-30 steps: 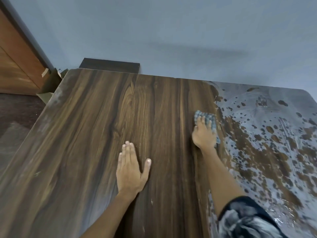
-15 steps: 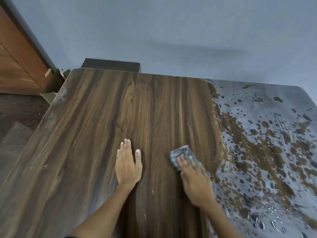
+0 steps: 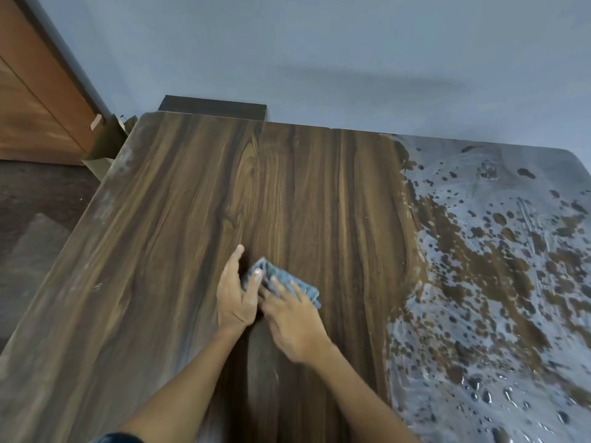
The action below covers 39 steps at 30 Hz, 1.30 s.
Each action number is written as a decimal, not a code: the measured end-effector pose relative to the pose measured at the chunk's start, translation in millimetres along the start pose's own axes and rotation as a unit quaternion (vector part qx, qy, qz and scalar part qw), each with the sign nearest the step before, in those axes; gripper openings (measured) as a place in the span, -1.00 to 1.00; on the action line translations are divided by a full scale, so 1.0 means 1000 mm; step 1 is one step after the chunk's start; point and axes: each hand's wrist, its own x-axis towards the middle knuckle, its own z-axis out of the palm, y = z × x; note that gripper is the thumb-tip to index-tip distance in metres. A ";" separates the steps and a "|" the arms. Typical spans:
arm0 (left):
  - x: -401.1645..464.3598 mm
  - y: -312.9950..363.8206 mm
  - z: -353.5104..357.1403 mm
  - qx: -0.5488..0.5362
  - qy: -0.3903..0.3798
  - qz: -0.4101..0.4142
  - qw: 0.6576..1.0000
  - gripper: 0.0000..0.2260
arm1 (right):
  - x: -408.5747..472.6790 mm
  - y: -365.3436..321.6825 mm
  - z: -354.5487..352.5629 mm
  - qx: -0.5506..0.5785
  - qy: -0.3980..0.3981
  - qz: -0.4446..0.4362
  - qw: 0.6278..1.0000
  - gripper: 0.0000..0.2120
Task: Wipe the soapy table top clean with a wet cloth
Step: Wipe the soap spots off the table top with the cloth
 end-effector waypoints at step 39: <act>-0.078 -0.009 -0.030 0.323 -0.123 0.062 0.936 -0.30 | -0.072 -0.008 0.016 0.056 0.003 0.006 0.998 -0.55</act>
